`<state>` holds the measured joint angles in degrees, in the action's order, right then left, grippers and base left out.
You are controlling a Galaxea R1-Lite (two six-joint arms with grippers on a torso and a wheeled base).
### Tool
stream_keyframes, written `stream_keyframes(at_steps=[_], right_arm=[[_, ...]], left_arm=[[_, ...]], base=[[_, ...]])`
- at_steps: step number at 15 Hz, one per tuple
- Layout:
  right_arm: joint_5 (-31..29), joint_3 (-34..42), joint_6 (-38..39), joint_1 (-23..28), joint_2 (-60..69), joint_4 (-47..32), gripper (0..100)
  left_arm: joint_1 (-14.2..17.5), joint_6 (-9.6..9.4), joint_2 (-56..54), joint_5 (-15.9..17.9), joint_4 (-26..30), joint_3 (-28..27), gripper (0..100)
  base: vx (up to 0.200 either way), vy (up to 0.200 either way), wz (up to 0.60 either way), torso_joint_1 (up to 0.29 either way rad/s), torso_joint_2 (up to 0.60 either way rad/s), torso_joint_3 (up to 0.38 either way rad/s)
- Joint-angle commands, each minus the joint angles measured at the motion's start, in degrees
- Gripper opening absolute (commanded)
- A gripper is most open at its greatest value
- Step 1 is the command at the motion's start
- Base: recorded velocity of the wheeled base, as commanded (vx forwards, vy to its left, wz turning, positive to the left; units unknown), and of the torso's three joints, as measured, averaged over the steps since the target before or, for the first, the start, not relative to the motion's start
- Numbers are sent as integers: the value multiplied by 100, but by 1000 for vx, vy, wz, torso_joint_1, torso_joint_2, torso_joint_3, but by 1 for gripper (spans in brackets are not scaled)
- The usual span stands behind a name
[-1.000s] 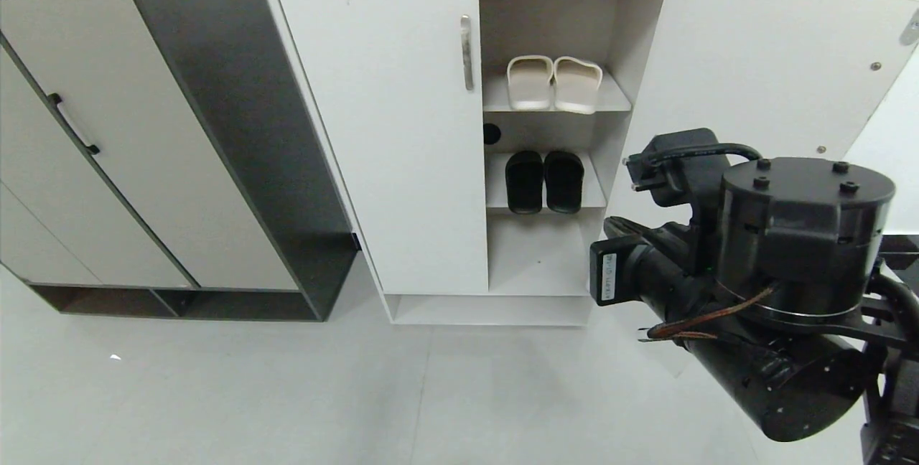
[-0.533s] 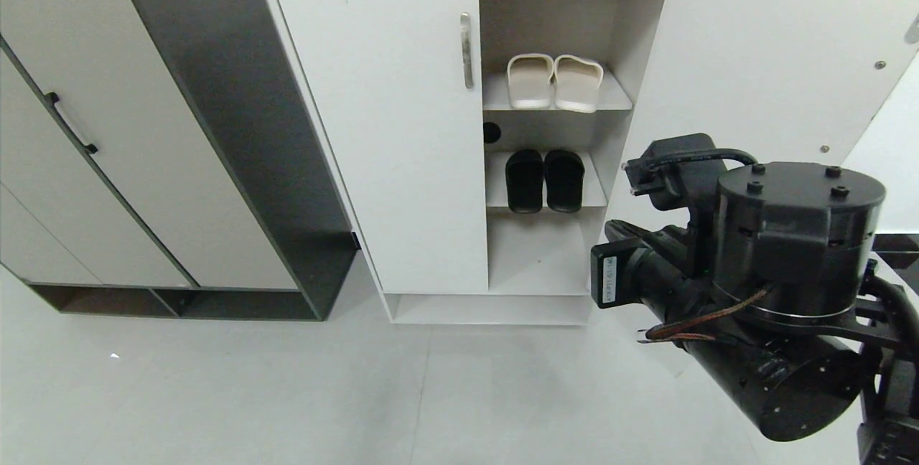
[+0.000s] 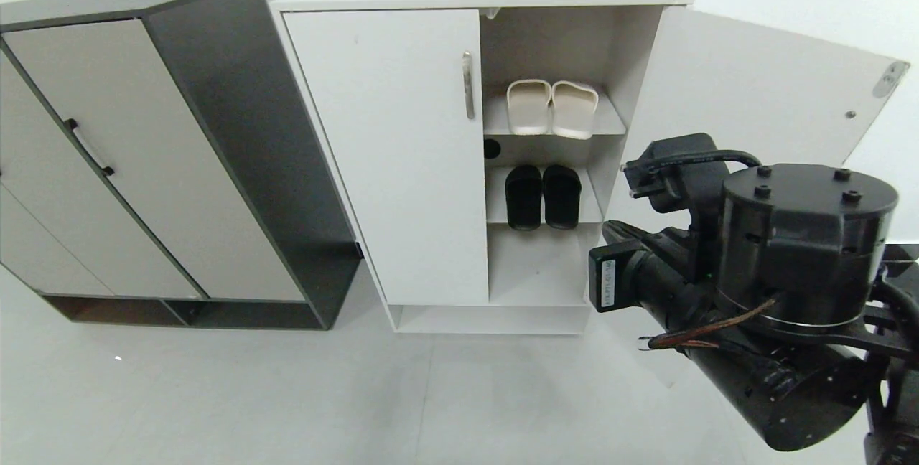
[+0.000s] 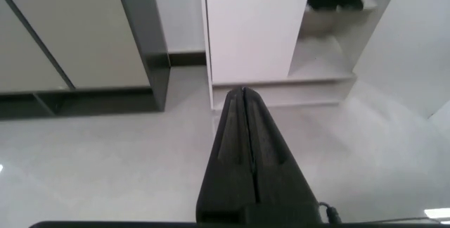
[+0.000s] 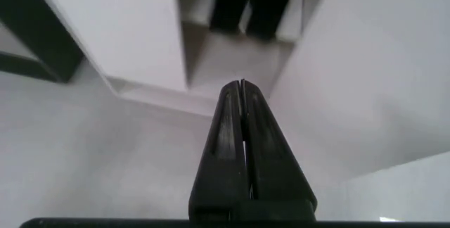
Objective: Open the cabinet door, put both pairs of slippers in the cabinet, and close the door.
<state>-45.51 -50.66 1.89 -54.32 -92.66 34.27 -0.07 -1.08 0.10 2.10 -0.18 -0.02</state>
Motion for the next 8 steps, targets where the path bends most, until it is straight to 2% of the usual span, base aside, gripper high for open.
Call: stream_keyframes(at_steps=[1, 8], right_arm=[[7, 57, 4, 36, 11, -17, 0], [-2, 118, 4, 36, -24, -8, 0]], left_arm=[[-1, 3, -1, 1, 9, 2, 0], [-1, 3, -1, 1, 1, 2, 0]], base=[[0, 0, 0, 85, -505, -349], [0, 0, 0, 129, -463, -334]])
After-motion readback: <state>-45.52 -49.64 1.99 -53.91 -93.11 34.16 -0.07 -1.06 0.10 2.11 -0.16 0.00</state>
